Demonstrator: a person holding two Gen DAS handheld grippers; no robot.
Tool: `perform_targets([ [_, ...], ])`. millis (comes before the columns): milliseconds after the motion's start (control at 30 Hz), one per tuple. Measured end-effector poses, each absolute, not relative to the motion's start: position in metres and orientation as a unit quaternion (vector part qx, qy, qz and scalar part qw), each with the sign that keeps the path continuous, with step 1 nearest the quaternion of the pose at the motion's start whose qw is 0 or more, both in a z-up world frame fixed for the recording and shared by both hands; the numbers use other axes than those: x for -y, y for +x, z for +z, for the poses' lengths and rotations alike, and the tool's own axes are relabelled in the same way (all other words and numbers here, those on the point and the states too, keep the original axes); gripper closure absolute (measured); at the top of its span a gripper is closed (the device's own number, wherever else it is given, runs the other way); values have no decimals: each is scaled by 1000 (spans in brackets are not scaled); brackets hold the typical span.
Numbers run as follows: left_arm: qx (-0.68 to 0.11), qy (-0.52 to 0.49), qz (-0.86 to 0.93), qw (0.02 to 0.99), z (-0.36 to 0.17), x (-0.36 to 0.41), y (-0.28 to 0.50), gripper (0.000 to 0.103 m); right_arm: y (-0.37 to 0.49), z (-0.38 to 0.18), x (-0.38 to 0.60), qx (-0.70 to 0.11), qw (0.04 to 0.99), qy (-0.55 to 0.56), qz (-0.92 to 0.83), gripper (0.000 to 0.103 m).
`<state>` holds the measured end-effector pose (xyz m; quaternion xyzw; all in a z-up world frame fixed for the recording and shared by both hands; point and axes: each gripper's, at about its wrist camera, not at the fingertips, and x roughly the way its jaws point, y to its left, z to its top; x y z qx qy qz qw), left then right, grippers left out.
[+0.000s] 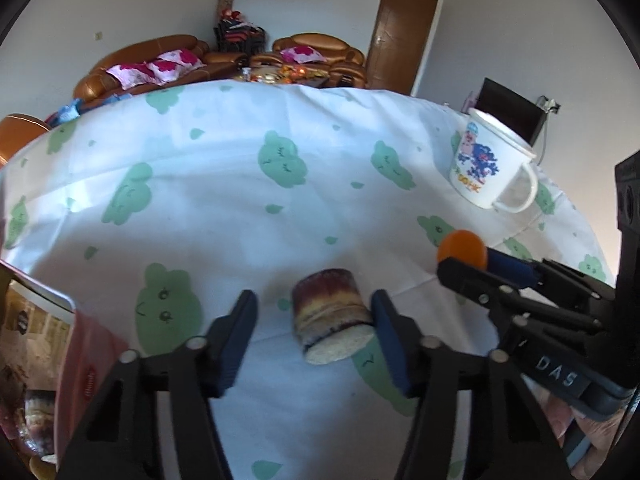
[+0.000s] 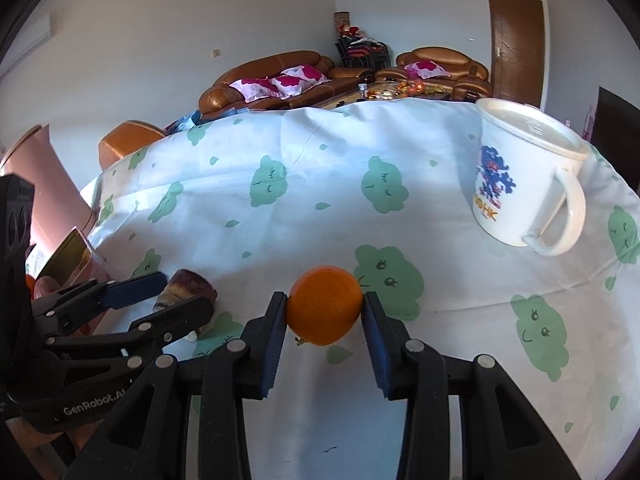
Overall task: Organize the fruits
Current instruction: 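Grasp the purple yam slice with the left gripper while the right grasps the orange, then lift the yam slice with the left gripper while the right lifts the orange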
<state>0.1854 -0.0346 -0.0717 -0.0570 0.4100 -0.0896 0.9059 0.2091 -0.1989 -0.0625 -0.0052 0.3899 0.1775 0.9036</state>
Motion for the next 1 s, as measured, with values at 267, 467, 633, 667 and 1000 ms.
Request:
perform_targets([
  [267,-407,-57,-96,907,-70,36,183,62,206,-62,193,-385,902,-20,192,63],
  [467,-396,-60,-93,912,-67,34,180,62,202,-59,193,-375,904,-21,202,63],
  [633,-379,-41,-92,920,-61,39,173,62,198,-56,192,-364,907,-24,210,63],
  [667,-375,-35,-90,922,-60,41,173,62,197,-55,192,-362,908,-24,211,63],
  [1000,-354,-26,-79,931,-55,42,167,62,192,-50,191,-343,914,-26,217,63],
])
